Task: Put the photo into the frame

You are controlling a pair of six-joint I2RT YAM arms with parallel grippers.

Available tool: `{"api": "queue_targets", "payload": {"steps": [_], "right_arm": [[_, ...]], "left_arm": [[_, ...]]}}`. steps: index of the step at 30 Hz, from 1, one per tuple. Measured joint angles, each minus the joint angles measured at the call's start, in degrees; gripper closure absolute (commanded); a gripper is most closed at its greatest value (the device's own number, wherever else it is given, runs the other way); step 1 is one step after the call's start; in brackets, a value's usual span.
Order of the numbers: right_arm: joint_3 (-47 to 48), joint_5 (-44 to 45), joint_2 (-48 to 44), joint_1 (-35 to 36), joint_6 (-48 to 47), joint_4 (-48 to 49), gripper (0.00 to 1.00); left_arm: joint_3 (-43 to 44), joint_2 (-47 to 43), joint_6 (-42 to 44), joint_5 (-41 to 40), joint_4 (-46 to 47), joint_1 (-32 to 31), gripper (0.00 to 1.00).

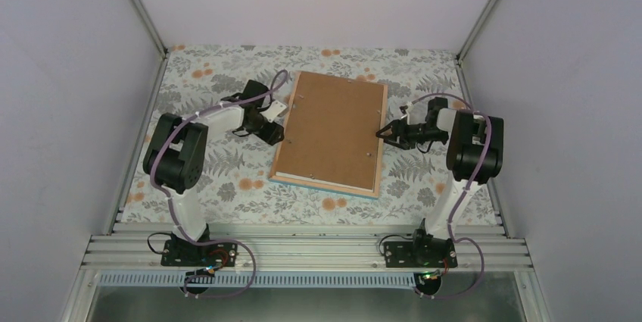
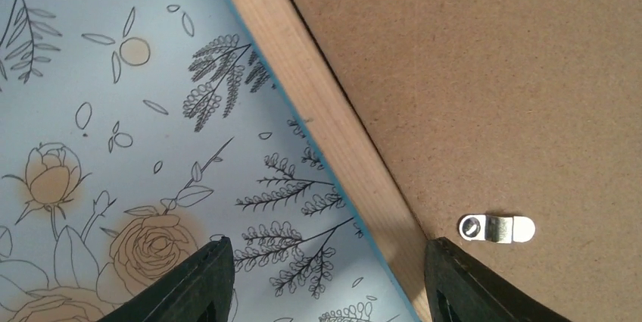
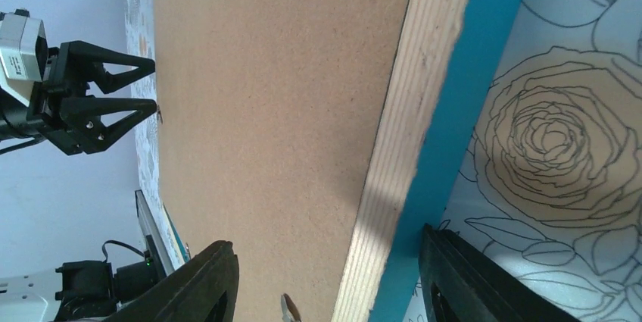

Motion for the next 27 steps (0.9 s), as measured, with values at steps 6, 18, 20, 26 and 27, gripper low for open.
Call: {"api": "queue_targets", "payload": {"steps": [6,18,20,26,27], "right_arm": [[0.09,-0.42,0.26,0.07,-0.02,0.02,0.4],[-3.52,-1.46,-1.88,2.38,-3.26,-0.35,0.4],[-3.87,-0.68,-2.78,3.19,-4.52,-1.86,0.39],[1.27,5.16,-3.3,3.69,-7.32,-5.01,0.4],[3.41,6.19,-3.3,3.69,-7.39,-5.01,0.4]], "left_arm": [[-4.15,-3.08,4.15,-1.27,2.51,-1.4,0.37],[-8.39,-8.52,13.55,-0.66,-2.1,2.89,0.15],[-7.63,-8.7,13.81,-0.13,-2.34,5.18,0.09],[-0.74,-7.82,14.23,2.73,-2.78,7.26,0.05],[0.66,-7.45,14.36,3.3,-2.49,7.02,0.03]]}}
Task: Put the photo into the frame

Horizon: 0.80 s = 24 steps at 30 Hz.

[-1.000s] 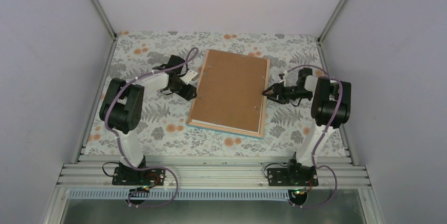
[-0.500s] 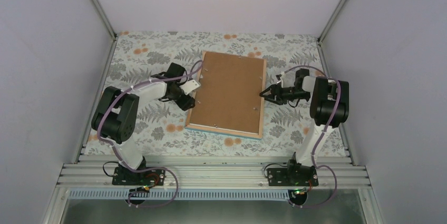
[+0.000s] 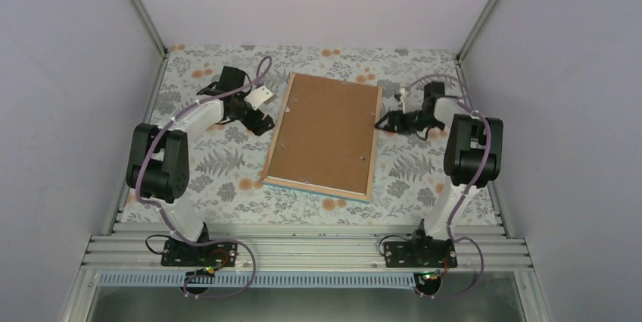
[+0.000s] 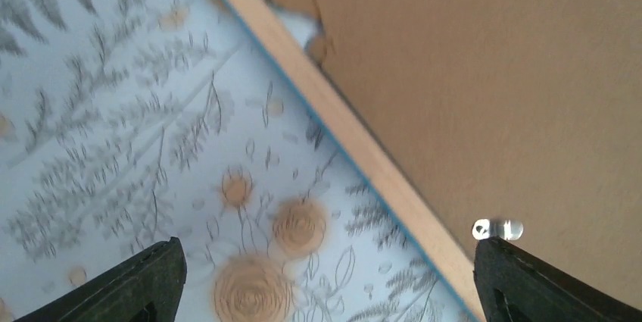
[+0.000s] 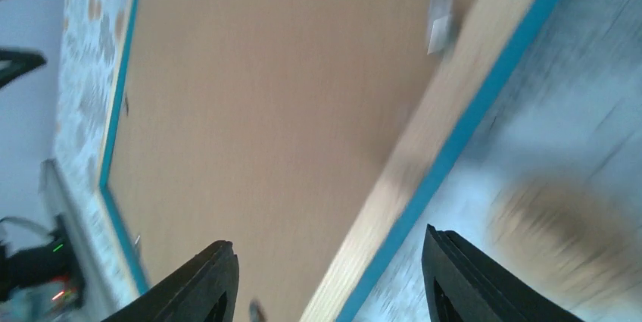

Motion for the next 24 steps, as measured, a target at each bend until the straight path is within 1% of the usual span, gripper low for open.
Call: {"api": "queue_targets", "payload": {"steps": [2,4,7,10,13,15,20,23,24], "right_arm": [[5.84,2.1,0.0,0.02,0.2,1.53,0.42],[11.58,4.0,0.39,0.11,0.76,3.67,0.42],[20.9,6.47,3.17,0.57,1.95,7.28,0.35],[27.67,7.04,7.5,1.22,3.69,9.86,0.26],[32.98,6.73,13.29,2.01,4.96,11.04,0.18],[36.57,6.19,17.73,2.69,5.81,11.08,0.15],[44.7,5.9,26.77,4.66,6.82,11.47,0.15],[46.8,5.92,29.51,5.84,7.04,11.67,0.16],[46.97,5.88,29.94,6.14,7.04,11.69,0.16]], "left_arm": [[0.9,-0.07,0.96,1.09,1.46,-0.68,0.0],[-0.63,-1.29,3.28,1.95,3.34,-2.21,0.0],[-7.85,-6.43,9.66,2.4,5.57,-6.34,0.0],[-15.3,-11.98,16.74,3.39,5.07,-9.42,0.0],[-20.44,-15.37,22.18,3.39,3.72,-9.16,0.0],[-23.28,-17.33,25.05,3.02,3.06,-8.94,0.0],[-29.33,-20.55,28.46,-2.01,5.07,-10.78,0.0],[-33.2,-21.0,29.42,-6.16,7.72,-11.65,0.0],[-33.77,-21.4,29.51,-6.29,8.61,-11.63,0.0]]}}
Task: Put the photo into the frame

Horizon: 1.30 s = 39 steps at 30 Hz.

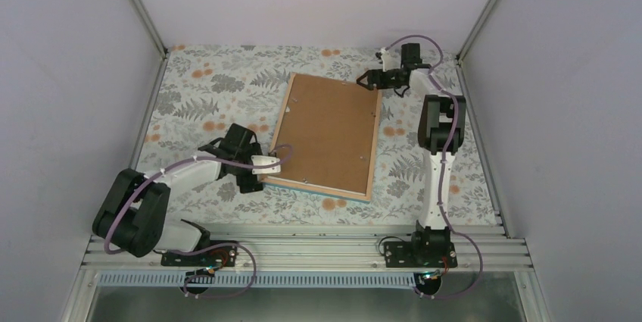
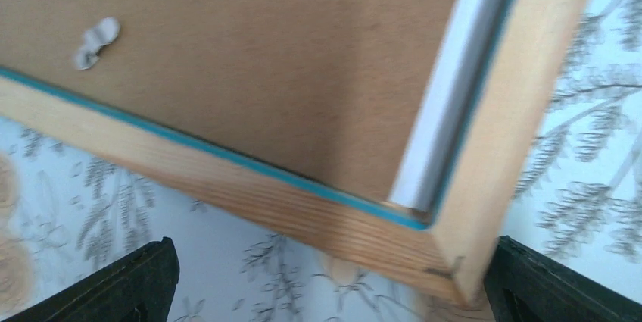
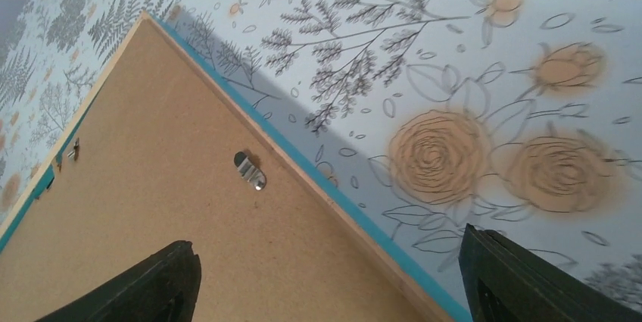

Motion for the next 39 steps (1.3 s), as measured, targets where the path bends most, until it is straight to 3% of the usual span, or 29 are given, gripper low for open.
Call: {"api": "queue_targets", "payload": {"steps": [7,12,19,27,32,37,39], "right_arm": [[-0.44,-1.44,0.61,0.22,-2.32,-0.74,0.2],[-5.18,-2.56,-2.05,-2.62,-8.09,-1.81,0.2],[-22.69,-1.14,-14.67,-7.08,-20.09,-9.75,0.2],[-44.98,-0.37,-31.95,-5.66,-32.41,-26.36,0.19],[-45.48,-0.31,-36.28,-4.39,-31.69,-30.01,0.25],[-42.64,2.6,-37.16,-4.92,-23.02,-22.08,0.34],[-42.38,5.11,-37.22,-5.03,-19.63,-18.53,0.44]], "left_arm": [[0.31,1.18,-2.82,-5.53,6.29,0.46,0.0],[6.67,8.46,-7.37,-7.08,7.96,7.02,0.0],[19.08,20.33,-12.44,-9.51,9.35,13.75,0.0],[29.94,29.42,-17.92,-8.33,9.18,16.31,0.0],[31.19,30.56,-21.44,-3.21,7.08,17.29,0.0],[31.36,30.71,-25.05,0.59,3.65,18.95,0.02],[31.36,30.73,-26.25,1.25,2.89,19.3,0.03]]}}
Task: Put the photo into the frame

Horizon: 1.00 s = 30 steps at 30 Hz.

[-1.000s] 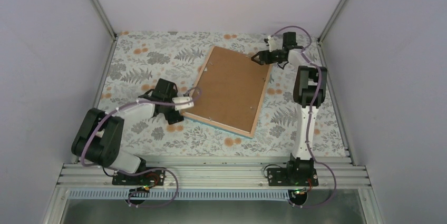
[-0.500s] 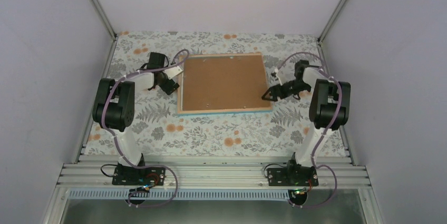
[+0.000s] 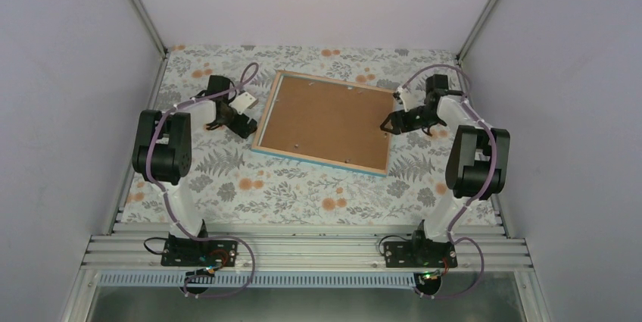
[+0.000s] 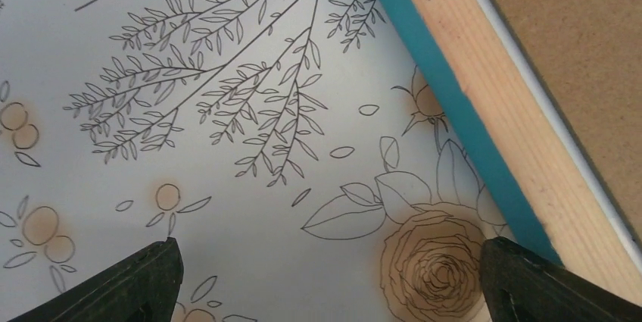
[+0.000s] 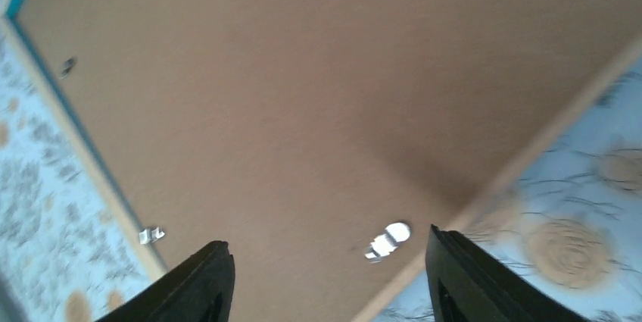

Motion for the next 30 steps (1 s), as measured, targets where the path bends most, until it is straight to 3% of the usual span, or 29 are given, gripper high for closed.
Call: {"api": "queue_targets", "payload": {"steps": [4,12,30], "right_arm": [[0.02,5.6,0.0,-0.5,6.27,5.38,0.57],[0.02,12.04,2.25,-2.29,14.25,11.26,0.65],[0.39,14.58,8.26,-1.81,17.92,12.81,0.66]], "left_arm": [[0.0,0.04,-1.9,1.07,-0.85,0.13,0.04],[0.81,0.9,-3.93,1.95,-1.03,0.13,0.06],[1.73,2.27,-6.32,3.37,1.38,0.2,0.09]]}}
